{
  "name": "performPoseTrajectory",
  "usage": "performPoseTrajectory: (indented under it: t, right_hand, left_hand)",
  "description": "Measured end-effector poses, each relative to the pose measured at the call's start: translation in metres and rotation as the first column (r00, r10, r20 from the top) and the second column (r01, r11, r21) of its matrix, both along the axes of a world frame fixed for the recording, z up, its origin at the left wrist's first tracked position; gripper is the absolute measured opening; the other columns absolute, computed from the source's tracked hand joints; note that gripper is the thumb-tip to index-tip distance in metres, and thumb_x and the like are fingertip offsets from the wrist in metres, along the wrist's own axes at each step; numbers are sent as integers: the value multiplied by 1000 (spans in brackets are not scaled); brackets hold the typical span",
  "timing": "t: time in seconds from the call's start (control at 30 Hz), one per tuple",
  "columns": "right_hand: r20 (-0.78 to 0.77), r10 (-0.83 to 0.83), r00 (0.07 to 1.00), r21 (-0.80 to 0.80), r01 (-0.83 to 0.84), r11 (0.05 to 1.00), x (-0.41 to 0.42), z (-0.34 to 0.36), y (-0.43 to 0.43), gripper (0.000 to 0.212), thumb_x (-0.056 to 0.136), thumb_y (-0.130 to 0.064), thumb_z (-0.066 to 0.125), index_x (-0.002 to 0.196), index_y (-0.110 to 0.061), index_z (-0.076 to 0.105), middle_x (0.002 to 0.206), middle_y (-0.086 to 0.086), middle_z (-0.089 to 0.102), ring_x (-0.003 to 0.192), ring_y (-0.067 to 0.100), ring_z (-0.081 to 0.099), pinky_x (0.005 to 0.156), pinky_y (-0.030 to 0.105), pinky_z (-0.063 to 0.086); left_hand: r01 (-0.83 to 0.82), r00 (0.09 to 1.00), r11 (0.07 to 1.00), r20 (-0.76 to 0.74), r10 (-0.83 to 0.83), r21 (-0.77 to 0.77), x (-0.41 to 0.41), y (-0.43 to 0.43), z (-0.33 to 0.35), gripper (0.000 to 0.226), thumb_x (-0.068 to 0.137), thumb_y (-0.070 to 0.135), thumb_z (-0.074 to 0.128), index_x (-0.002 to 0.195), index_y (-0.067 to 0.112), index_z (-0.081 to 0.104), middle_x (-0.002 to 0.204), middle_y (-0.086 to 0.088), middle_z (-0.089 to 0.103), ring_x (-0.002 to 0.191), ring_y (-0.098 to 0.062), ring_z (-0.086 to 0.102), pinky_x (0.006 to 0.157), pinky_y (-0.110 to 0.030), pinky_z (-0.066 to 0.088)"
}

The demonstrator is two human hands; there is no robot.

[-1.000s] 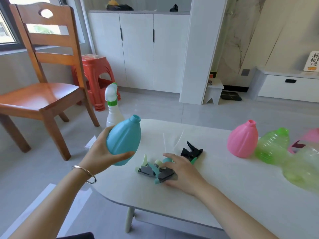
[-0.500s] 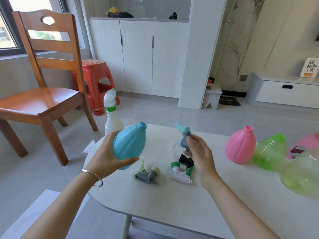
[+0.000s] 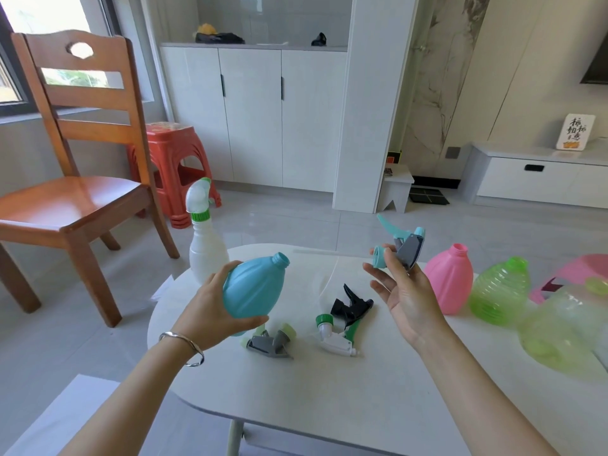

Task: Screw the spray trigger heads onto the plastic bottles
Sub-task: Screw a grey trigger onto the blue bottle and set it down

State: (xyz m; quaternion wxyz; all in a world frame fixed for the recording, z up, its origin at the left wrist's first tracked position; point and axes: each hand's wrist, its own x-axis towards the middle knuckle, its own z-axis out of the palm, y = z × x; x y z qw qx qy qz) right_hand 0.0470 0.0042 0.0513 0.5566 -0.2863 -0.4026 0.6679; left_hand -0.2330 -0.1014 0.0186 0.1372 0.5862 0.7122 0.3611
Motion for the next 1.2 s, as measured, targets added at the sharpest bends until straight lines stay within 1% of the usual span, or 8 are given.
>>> performPoseTrajectory:
  t: [0.13,0.27,0.47,0.73,0.93,1.07,1.13,1.2]
  right_hand:
    - [67,0,998,43,-3,999,-1,-1,-2,11,85,-24,62,96,-24,60,89,-10,73,81,13,72,60,19,52]
    - [211,24,977,104,-47,993,-8,-2,-8,28,74,-32,67,98,-20,60,95,1,68,83,15,71,61,20,52]
    - [434,107,895,161,-194,968,-24,-14,-19,20,78,-16,73,97,-20,67,92,-5,70,79,6,66,67,23,55]
    - [449,203,870,168,-305,937,-11,-6,-15,26,67,-18,80,91,-17,71,96,-4,74,88,9,67,72,18,53]
    - [522,255,814,168,-391,905,0,2,-12,26,72,-14,77,97,-11,69,102,3,74,95,15,68,77,19,52]
    - [487,249,837,181,-375,909,7,7,-9,31,71,-13,76,99,-6,67,106,6,73,97,14,68,78,17,51]
    - [452,223,863,196,-340,920,7,6,-9,32,70,-14,76,99,-5,66,107,4,73,99,14,68,78,17,51]
    - [436,187,880,209,-301,930,3,1,-12,25,72,-12,76,95,-10,68,102,-2,74,94,10,68,76,15,50]
  left_hand:
    - [16,1000,1000,-3,-16,4,1,-2,1,94,49,56,82,128,42,34,115,9,51,101,-14,53,83,-32,52]
    - [117,992,993,-56,-114,35,9,-4,7,94,49,52,84,128,43,35,119,13,49,104,-11,52,85,-27,50]
    - [246,963,969,-119,-242,18,32,0,10,98,48,55,82,132,43,34,121,18,45,106,-4,50,91,-20,44]
    - [313,950,946,29,-311,-88,34,6,14,103,51,49,86,137,49,29,121,16,44,110,2,47,94,-18,41]
    - [383,918,905,187,-351,-182,36,7,24,98,51,46,86,135,50,36,123,15,54,109,-3,55,89,-19,48]
    - [306,841,949,488,-234,-74,40,4,30,97,47,55,80,134,49,39,120,13,57,98,-1,64,79,-16,53]
    - [181,739,983,663,-119,-26,47,7,28,96,45,59,78,132,39,44,116,9,61,97,-7,66,82,-23,55]
    - [119,549,991,836,-21,-54,56,13,24,83,48,62,79,120,24,58,106,1,72,95,-16,70,84,-33,56]
